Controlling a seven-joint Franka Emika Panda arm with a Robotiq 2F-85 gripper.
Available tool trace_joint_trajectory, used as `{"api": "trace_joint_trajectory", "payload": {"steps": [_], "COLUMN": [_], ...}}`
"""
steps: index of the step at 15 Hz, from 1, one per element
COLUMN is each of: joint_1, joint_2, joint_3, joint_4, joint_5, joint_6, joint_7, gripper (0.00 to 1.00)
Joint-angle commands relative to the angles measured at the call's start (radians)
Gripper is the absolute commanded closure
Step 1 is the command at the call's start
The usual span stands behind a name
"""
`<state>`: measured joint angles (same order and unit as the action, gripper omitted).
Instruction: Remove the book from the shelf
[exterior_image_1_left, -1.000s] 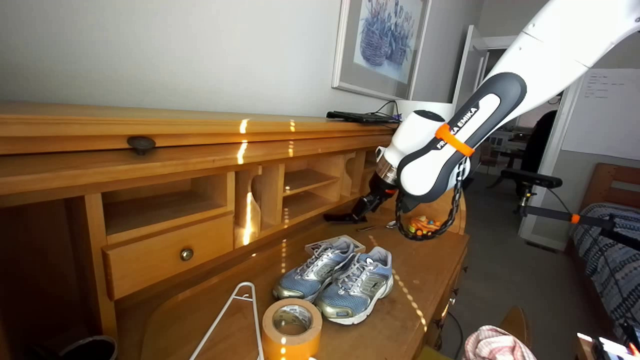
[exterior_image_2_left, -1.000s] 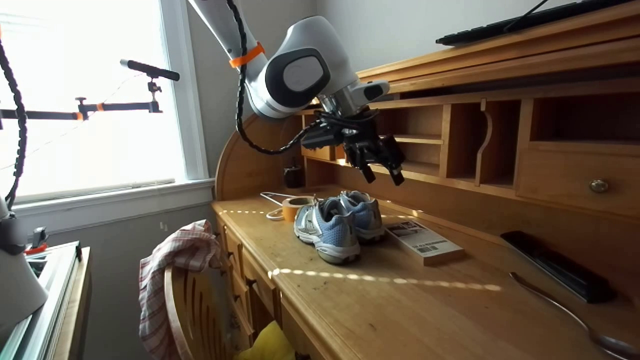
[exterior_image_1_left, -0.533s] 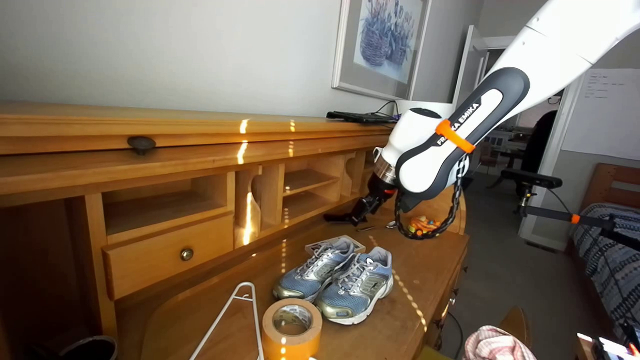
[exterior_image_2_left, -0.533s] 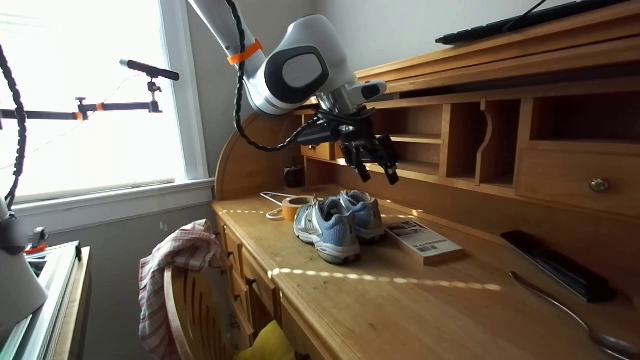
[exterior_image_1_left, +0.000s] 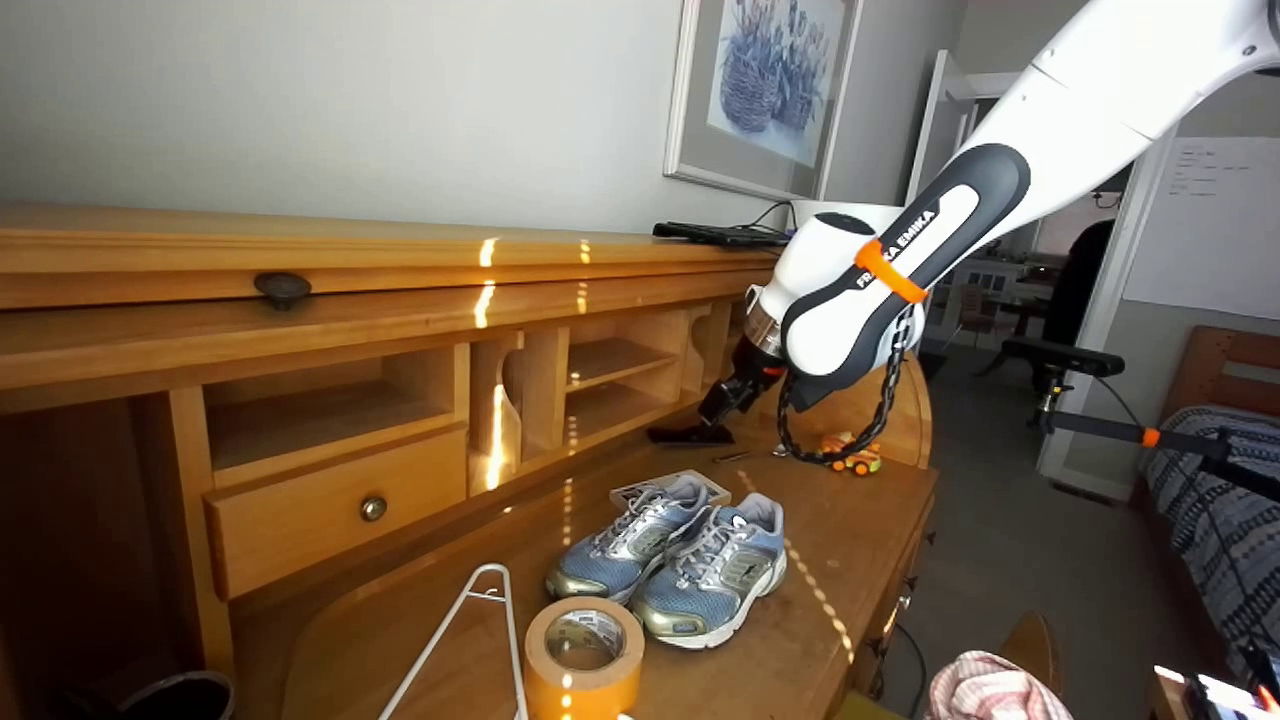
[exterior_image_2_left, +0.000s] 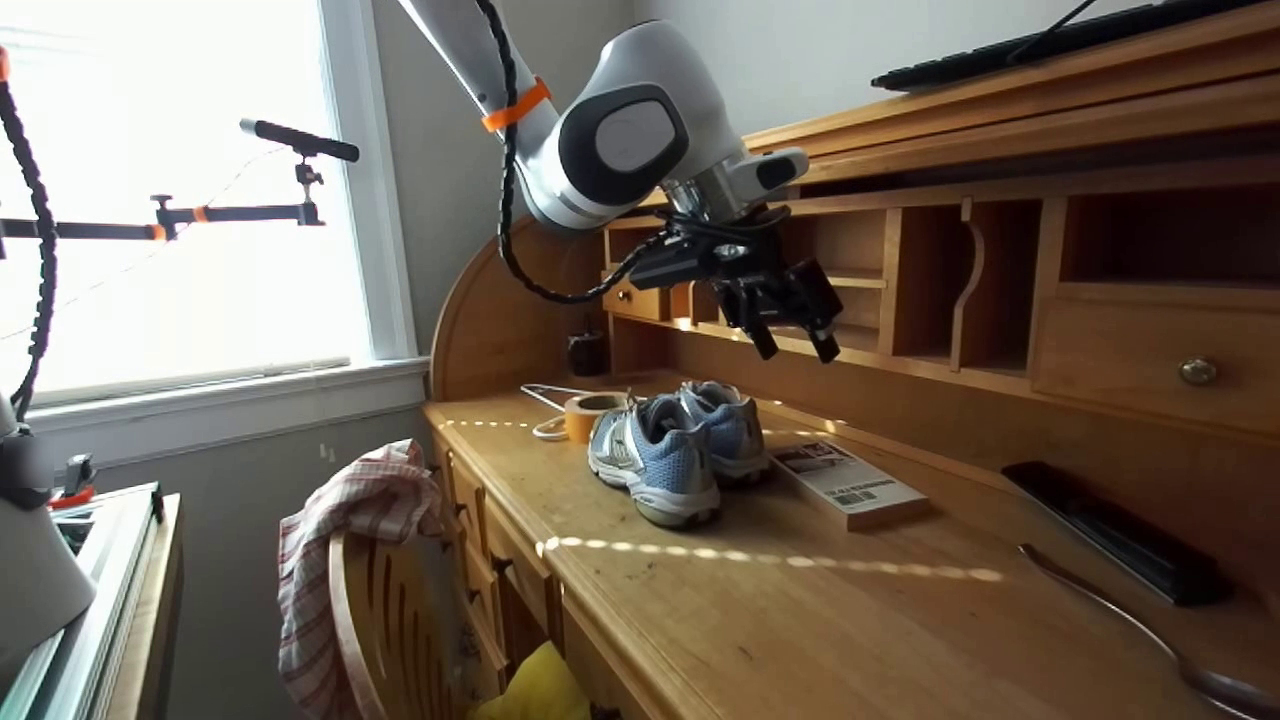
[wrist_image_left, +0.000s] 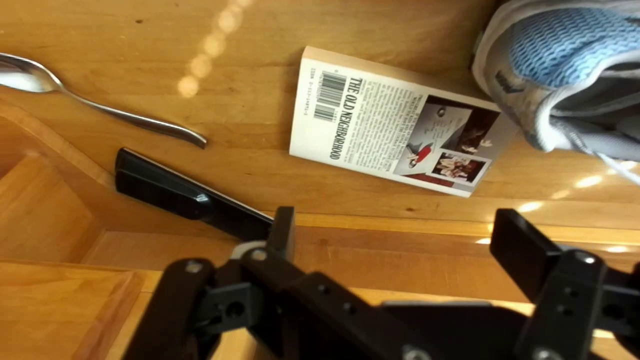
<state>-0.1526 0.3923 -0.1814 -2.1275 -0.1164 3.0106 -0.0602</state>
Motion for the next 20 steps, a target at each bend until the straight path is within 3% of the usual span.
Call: {"api": "trace_joint_trajectory", "payload": {"steps": [1,10,13,16,20], "joint_1": [-0.03,-0.159,-0.228,-0.327,-0.408], "joint_2": [0.052,0.119,0.136,0.151,0.182], "joint_3": [-0.011,0.051,0.119,0.23,0.313], "joint_4": [0.061,0.102,0.109,0.11,0.136], "joint_5": [0.022,0.133,0.178,0.237,0.283], "joint_6": [-0.007,0.001,-0.004,0.005,-0.002], "joint_7": [0.002,-0.006,-0.036,-0.093,-0.149], "gripper": [0.0,0.0,0.0,0.0,0.0]}}
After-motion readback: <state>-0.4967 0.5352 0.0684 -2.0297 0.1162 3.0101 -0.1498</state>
